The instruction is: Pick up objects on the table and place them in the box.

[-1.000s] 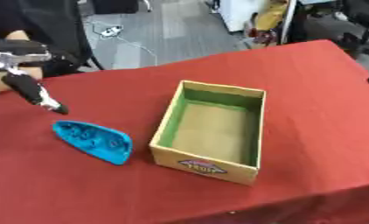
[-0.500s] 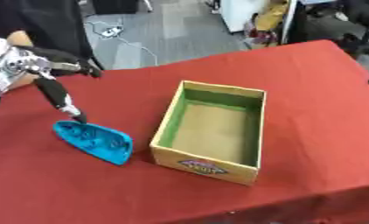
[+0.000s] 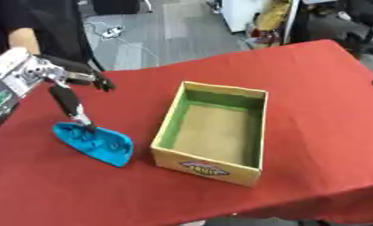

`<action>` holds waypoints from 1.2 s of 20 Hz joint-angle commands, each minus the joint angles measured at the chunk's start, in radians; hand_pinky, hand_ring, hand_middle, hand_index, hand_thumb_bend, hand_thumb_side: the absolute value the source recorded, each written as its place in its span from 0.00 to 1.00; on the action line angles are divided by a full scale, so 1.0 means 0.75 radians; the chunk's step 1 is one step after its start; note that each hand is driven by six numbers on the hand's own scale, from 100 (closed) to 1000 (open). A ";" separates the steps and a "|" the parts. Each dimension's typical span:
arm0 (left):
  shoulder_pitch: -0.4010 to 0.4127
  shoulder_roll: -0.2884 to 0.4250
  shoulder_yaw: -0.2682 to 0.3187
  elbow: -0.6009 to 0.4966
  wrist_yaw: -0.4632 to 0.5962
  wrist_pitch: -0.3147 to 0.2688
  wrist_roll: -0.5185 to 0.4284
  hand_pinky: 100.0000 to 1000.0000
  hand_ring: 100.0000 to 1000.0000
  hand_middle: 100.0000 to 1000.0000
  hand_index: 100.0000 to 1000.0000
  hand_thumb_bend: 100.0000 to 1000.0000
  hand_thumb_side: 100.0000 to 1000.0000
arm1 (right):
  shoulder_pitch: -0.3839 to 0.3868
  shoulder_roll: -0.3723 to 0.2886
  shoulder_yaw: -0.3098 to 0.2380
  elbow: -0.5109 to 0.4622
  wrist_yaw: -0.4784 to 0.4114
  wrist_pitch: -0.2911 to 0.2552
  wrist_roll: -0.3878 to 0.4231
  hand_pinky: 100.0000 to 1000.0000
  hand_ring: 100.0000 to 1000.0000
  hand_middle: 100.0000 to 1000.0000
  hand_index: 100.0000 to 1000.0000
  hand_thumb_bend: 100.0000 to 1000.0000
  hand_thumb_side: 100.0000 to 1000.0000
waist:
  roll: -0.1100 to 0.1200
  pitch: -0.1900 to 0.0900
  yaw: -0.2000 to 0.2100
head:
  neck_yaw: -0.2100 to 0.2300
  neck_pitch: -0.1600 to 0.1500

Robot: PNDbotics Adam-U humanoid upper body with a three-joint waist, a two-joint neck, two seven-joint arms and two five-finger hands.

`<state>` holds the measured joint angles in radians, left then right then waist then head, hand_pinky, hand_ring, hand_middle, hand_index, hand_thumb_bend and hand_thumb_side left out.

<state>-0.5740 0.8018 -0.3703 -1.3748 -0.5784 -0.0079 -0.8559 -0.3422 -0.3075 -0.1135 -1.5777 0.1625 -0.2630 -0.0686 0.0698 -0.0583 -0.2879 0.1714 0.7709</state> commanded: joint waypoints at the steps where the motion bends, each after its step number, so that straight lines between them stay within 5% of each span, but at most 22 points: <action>1: -0.012 0.010 -0.002 0.021 0.015 -0.005 -0.003 0.90 0.90 0.85 0.98 1.00 0.32 | -0.033 -0.013 -0.001 -0.028 -0.001 0.001 0.006 0.56 0.79 0.81 1.00 0.40 0.96 | -0.004 -0.010 -0.003 | 0.014 -0.001; 24: 0.034 -0.036 -0.036 0.081 0.067 -0.018 0.000 0.88 0.87 0.80 0.95 1.00 0.31 | -0.044 -0.007 0.001 -0.032 0.000 0.001 0.007 0.56 0.79 0.81 1.00 0.40 0.96 | -0.002 -0.002 -0.014 | 0.016 -0.001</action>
<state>-0.5373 0.7600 -0.4019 -1.3087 -0.5326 -0.0209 -0.8597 -0.3509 -0.3065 -0.1134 -1.5779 0.1625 -0.2596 -0.0651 0.0709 -0.0545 -0.2981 0.1763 0.7709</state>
